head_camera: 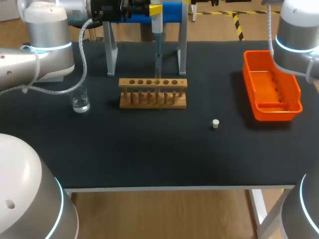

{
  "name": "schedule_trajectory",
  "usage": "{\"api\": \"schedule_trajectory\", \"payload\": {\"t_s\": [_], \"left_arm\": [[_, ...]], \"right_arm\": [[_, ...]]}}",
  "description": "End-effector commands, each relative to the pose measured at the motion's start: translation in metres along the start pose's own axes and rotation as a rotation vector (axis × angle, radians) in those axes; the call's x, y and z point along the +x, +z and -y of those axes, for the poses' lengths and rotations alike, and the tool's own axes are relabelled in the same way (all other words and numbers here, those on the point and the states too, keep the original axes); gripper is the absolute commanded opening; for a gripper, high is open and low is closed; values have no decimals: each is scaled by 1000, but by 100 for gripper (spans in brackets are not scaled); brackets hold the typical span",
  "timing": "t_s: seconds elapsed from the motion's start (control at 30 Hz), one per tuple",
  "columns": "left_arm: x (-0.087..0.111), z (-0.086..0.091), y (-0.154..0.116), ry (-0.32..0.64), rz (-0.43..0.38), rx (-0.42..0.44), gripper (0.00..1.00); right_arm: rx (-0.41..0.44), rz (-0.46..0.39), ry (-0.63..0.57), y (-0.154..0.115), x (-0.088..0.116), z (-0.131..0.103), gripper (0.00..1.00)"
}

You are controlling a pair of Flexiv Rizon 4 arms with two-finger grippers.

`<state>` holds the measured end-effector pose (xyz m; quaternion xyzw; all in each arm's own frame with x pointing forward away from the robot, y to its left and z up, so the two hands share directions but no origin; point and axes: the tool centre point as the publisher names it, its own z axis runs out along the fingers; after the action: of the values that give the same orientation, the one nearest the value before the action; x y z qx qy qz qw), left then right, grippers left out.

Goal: Invert the test tube, pick up the pipette, mount the tip to pipette, aspirate from beaker and dispense into the tube, eject the tip, return the pipette, and cap with the stopper.

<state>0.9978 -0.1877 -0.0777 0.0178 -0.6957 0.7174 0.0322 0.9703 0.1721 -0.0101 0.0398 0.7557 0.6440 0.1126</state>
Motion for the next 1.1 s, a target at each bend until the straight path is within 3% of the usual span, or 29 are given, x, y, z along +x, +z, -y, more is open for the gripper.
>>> {"api": "schedule_trajectory", "payload": {"t_s": [0.03,0.3,1.1], "left_arm": [[0,0,0,1,2,1,0],[0,0,0,1,2,1,0],[0,0,0,1,2,1,0]], "right_arm": [[1,-6,-2,9,-4,-6,0],[-14,-14,0,19,-10,-13,0],[-104,-175,78,52,-24,-26,0]]}}
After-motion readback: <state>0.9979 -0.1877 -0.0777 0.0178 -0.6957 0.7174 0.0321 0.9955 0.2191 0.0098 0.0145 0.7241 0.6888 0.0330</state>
